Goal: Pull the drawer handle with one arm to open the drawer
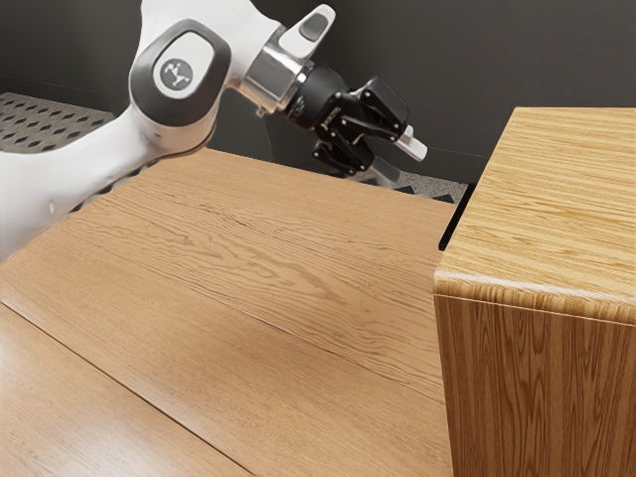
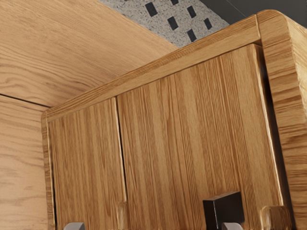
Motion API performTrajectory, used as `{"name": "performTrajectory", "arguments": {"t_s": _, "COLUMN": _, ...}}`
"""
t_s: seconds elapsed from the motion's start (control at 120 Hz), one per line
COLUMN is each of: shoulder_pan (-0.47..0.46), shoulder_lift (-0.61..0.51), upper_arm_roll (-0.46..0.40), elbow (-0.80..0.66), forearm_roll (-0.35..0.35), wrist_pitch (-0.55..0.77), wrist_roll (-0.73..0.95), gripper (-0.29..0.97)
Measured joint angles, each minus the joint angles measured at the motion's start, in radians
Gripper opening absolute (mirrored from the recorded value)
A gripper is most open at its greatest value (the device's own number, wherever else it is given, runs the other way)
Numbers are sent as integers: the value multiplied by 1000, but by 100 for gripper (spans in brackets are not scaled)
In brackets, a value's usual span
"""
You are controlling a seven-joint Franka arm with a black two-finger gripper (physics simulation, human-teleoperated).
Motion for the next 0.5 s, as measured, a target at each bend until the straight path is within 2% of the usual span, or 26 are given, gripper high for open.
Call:
{"name": "performTrajectory", "arguments": {"t_s": 0.2, "shoulder_pan": -24, "shoulder_lift": 4, "upper_arm_roll": -5, "elbow": -3, "forearm_roll": -20, "wrist_pitch": 6, "wrist_roll": -27, "gripper": 26}}
{"name": "performTrajectory", "arguments": {"t_s": 0.5, "shoulder_pan": -46, "shoulder_lift": 8, "upper_arm_roll": 8, "elbow": -10, "forearm_roll": -55, "wrist_pitch": 8, "wrist_roll": -89, "gripper": 24}}
